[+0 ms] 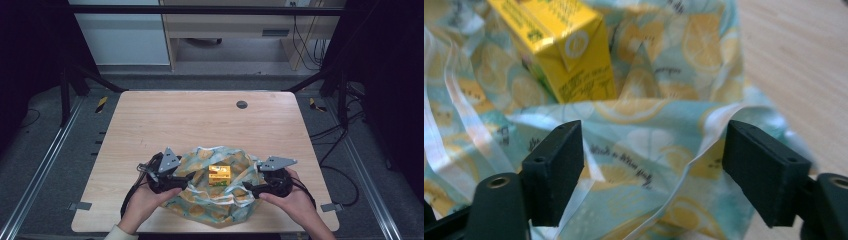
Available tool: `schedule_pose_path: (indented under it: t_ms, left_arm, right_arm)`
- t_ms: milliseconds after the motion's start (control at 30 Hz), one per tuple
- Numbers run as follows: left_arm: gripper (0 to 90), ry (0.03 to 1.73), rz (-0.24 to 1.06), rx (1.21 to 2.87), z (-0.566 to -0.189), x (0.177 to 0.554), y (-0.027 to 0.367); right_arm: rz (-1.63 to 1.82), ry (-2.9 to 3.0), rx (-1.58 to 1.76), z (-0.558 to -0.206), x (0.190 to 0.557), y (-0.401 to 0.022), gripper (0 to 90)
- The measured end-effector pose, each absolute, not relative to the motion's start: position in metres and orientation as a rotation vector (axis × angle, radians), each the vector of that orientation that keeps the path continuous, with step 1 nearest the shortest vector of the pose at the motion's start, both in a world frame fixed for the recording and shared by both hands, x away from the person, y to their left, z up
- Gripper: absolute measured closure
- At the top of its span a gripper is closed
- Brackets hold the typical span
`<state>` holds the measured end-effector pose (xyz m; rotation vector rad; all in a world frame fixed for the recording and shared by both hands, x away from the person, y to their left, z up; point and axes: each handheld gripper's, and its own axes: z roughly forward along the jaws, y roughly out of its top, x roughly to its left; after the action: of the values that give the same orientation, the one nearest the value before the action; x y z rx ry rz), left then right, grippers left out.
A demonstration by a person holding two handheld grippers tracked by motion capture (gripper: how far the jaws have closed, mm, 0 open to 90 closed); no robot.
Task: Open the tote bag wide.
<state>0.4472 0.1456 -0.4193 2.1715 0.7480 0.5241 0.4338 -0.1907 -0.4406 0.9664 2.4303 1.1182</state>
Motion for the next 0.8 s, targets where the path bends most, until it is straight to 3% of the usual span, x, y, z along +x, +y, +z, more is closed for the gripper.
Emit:
schedule_pose_path:
  t_ms: [67, 133, 233, 333, 500, 800]
  left_arm:
    - [31.4, 0.753, 0.514, 2.223, -0.429, 0.455, 0.141]
    - [33.9, 0.762, 0.494, 2.251, -0.439, 0.459, 0.138]
    - [45.5, 0.765, 0.487, 2.29, -0.451, 0.463, 0.135]
    - [63.0, 0.787, 0.483, 2.302, -0.46, 0.465, 0.135]
    - [85.0, 0.828, 0.543, 2.284, -0.466, 0.471, 0.138]
    - [89.7, 0.914, 0.602, 2.264, -0.477, 0.484, 0.151]
  right_arm:
    - [1.099, 2.441, 0.961, -0.444, 0.432, -0.189, 38.8]
    - [1.09, 2.462, 0.962, -0.448, 0.431, -0.187, 55.3]
    - [1.073, 2.498, 0.954, -0.453, 0.432, -0.185, 74.4]
    - [1.07, 2.522, 0.949, -0.457, 0.435, -0.184, 89.4]
    - [1.043, 2.551, 0.962, -0.462, 0.436, -0.185, 90.0]
    - [0.973, 2.598, 1.039, -0.478, 0.425, -0.212, 90.0]
